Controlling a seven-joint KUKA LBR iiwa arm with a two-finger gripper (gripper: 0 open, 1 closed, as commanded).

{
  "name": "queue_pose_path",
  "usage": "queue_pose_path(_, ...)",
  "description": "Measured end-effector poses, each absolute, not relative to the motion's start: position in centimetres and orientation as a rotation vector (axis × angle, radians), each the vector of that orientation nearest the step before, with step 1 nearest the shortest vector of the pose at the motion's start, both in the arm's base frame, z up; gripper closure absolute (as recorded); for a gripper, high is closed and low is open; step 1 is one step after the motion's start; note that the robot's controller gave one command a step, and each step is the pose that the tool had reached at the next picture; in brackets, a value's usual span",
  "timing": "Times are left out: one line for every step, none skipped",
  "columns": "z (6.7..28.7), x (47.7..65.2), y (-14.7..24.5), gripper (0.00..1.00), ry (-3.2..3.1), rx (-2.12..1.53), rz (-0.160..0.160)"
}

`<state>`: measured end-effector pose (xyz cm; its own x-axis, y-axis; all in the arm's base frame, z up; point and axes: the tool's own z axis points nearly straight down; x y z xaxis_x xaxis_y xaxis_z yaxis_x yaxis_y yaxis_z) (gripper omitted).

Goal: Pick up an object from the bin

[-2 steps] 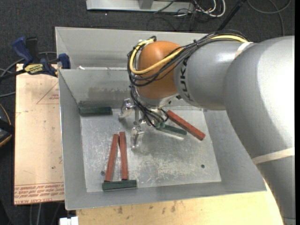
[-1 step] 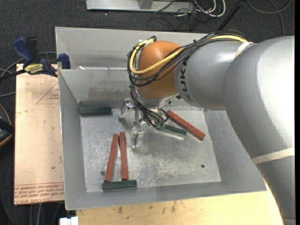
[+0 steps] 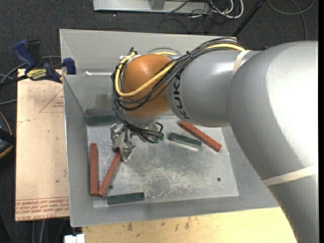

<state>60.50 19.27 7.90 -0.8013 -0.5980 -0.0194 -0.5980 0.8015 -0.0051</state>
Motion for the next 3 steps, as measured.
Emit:
queue_pose_path(7.9,60.5,19.3,1.0,2.963,-0.983,0.003)
queue_pose_path(7.9,60.5,19.2,1.0,2.963,-0.983,0.003)
queue_pose_path(22.8,60.1,20.5,1.0,2.934,-1.103,0.002)
